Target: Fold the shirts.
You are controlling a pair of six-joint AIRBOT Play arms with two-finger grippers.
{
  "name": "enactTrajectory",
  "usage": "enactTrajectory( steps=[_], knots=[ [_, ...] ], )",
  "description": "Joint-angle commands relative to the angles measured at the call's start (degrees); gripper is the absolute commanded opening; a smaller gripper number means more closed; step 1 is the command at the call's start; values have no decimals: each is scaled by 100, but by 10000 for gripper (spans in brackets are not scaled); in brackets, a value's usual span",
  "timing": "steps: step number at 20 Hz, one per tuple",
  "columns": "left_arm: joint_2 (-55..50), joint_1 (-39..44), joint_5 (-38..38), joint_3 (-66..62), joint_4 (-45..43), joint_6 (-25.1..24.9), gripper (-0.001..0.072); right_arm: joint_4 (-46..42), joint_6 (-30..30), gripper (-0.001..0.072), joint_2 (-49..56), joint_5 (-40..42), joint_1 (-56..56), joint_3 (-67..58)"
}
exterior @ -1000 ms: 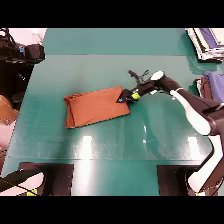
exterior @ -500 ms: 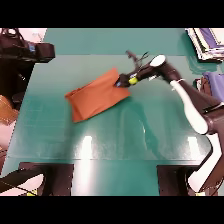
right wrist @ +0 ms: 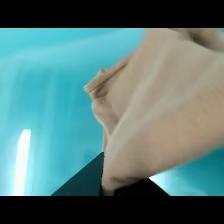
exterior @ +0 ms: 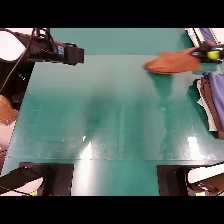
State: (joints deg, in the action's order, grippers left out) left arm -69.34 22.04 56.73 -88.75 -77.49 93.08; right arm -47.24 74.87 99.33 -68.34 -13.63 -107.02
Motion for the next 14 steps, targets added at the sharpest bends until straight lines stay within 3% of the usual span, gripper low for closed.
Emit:
enactTrajectory(
  steps=[1,4,7,11,14],
  knots=[
    [0,227,-66,0,20,0,27,-31,33,14,-107,109,-1344,-15],
    [-2,227,-107,0,59,15,27,22,31,14,-109,251,-1891,-20],
    [-2,227,-144,0,61,33,27,693,28,13,-109,396,-2159,-179],
    [-2,227,-146,0,59,146,27,721,219,14,-153,247,-2181,-1154],
    [-2,227,-144,0,59,144,27,660,334,14,-647,592,-2192,-960]
  ],
)
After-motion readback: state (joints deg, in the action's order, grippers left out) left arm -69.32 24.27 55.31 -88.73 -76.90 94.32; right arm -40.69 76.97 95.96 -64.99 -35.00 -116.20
